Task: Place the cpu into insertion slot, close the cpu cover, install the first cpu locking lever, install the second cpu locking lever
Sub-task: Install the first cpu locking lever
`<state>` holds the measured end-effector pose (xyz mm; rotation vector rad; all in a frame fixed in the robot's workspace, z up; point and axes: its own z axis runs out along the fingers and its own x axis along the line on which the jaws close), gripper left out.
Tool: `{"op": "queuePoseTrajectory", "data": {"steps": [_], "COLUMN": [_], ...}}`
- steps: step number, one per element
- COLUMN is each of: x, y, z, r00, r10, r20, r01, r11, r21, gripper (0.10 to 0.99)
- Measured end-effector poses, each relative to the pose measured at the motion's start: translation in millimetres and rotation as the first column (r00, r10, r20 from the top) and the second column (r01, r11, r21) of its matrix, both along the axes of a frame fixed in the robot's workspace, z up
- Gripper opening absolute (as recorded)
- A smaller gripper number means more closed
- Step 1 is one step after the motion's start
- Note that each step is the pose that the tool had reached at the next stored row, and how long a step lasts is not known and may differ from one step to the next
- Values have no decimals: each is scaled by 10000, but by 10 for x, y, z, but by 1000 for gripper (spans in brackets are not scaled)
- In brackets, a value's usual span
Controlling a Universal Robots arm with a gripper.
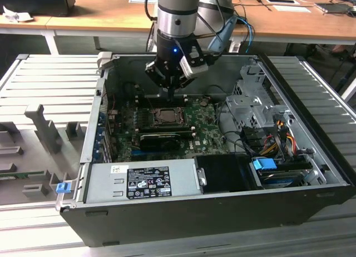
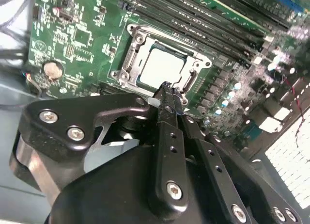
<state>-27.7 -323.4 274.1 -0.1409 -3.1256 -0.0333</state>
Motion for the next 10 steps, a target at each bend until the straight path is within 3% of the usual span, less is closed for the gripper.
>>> {"op": "queuePoseTrajectory", "data": {"steps": [3, 6, 10], "x": [-55, -180, -462], "y": [0, 0, 0], "z": [-6, -15, -24], "r00": [9993, 9990, 9987], "r10": [367, 439, 511], "r20": [4, 3, 3], "r01": [-367, -439, -511], "r11": [9993, 9990, 9987], "r21": [3, 1, 4], "gripper": [106, 106, 106]}}
